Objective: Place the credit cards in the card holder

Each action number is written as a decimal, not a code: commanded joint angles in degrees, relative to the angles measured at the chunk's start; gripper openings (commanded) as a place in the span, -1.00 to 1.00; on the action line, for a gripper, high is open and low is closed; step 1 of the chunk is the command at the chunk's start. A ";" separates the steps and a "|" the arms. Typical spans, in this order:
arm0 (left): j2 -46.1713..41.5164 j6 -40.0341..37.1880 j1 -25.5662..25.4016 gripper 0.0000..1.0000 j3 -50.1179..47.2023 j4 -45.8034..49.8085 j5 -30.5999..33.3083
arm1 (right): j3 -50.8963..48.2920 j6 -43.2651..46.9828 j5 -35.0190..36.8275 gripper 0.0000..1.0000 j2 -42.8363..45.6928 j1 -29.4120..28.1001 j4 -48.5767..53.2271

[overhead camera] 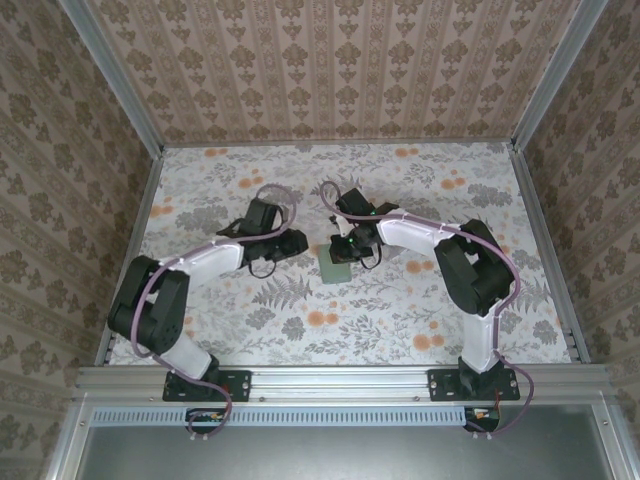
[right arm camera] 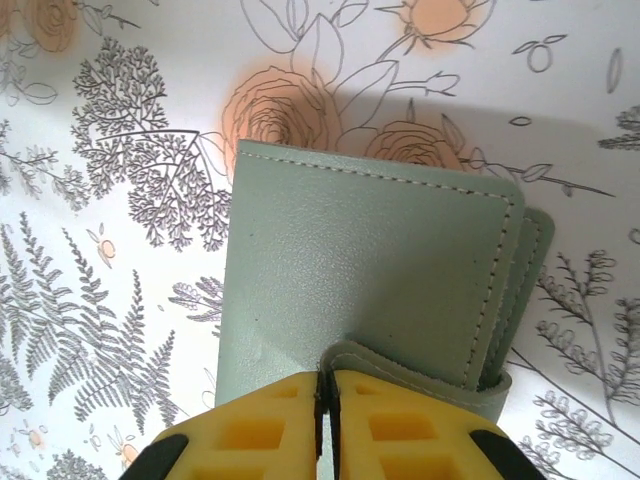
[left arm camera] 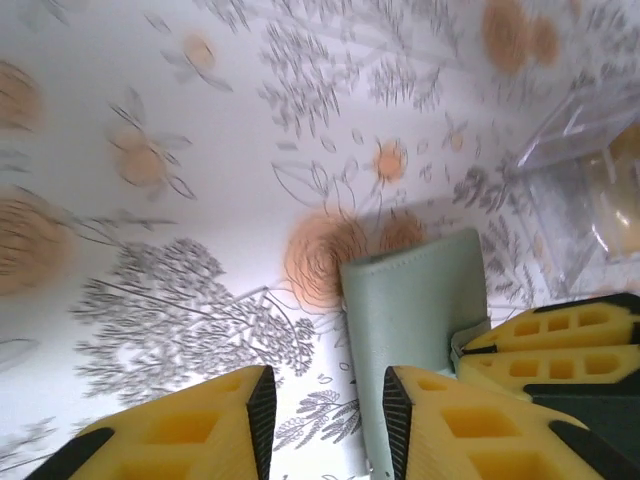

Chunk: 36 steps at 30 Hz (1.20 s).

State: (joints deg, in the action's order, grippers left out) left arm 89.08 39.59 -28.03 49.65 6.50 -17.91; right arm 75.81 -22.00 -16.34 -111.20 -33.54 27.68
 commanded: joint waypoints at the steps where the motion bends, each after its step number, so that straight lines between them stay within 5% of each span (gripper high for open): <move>1: -5.63 -4.45 1.49 -0.23 0.62 3.98 3.50 | 0.75 1.54 4.15 -0.64 2.63 -0.25 4.28; 19: -32.78 -8.76 12.44 -0.04 -8.88 11.70 22.11 | -4.04 5.90 14.56 -0.08 17.16 -2.58 1.20; 26: -40.49 -7.64 14.20 1.00 -13.30 11.17 34.22 | -9.26 8.67 23.58 0.11 27.65 -2.34 -3.80; 36: -38.45 -19.24 15.09 1.00 -20.60 -2.70 44.39 | -19.73 9.36 39.89 0.57 40.66 7.20 -14.06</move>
State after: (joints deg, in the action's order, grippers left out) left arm 49.56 26.76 -13.39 31.24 10.59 20.71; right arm 59.48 -12.34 15.97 -72.69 -29.76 18.46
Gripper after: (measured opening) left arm 0.993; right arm 0.778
